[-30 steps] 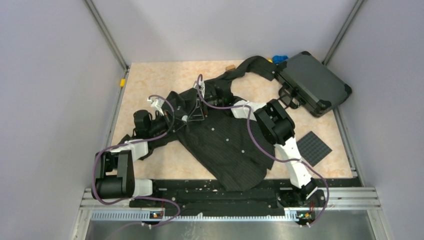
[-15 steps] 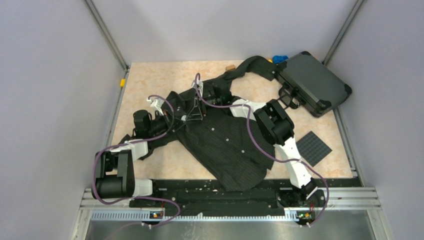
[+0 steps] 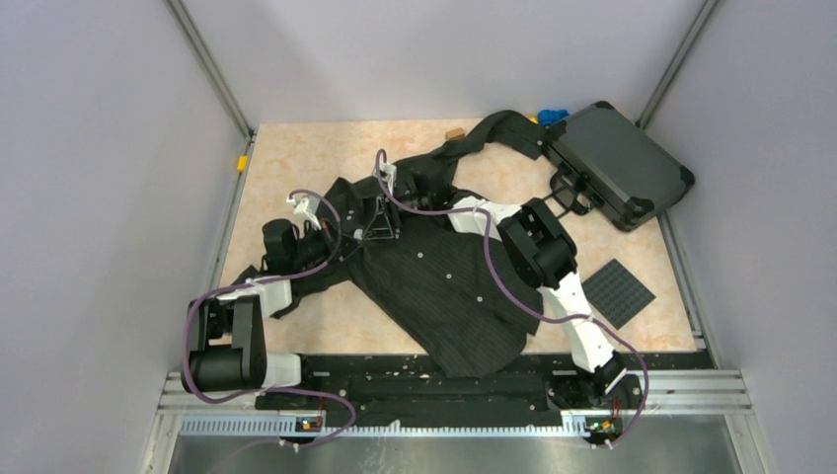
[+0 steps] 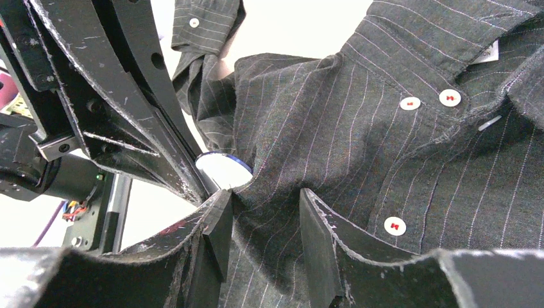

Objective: Pin the brooch onto the clothing

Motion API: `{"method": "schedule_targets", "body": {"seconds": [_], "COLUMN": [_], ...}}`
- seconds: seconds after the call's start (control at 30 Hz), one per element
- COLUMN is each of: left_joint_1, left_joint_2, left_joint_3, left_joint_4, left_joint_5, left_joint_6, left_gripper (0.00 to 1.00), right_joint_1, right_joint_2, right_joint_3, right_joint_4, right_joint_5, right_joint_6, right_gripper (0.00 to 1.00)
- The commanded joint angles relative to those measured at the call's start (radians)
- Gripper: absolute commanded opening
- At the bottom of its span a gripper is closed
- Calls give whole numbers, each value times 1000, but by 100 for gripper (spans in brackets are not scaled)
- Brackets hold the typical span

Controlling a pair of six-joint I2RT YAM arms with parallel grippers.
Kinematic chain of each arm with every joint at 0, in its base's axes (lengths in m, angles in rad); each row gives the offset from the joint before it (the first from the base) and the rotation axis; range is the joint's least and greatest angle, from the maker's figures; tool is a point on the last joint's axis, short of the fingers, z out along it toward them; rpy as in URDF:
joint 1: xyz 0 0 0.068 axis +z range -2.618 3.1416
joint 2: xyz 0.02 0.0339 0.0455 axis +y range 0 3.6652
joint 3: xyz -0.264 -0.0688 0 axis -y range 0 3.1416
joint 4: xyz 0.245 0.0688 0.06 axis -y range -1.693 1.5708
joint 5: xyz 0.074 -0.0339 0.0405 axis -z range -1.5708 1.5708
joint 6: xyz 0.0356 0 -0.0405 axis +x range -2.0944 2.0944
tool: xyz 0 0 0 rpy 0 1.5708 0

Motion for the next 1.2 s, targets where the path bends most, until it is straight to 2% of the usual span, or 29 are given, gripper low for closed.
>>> {"method": "schedule_targets", "body": {"seconds": [0.0,0.37,0.87,1.17], "left_joint_1": [-13,-14,-13,-13], "left_joint_2": [4,11,6,8], "left_joint_3": [8,7,3,-3], "left_joint_4": [84,88,94,108], "left_joint_5": [109,111,113,119], "left_joint_6": [-6,-4,-4,-5], "left_gripper": [0,0,0,0], "right_joint_1": [33,35,50,56], "right_joint_2": [9,-11,1,1], "right_joint_3": [25,-7,38,42], "right_joint_4": [14,96,-32,-16], "right_joint_5": [98,15,100,95], "right_joint_6": [-40,-5,-82,-61], "right_gripper": [43,46,46,49]}}
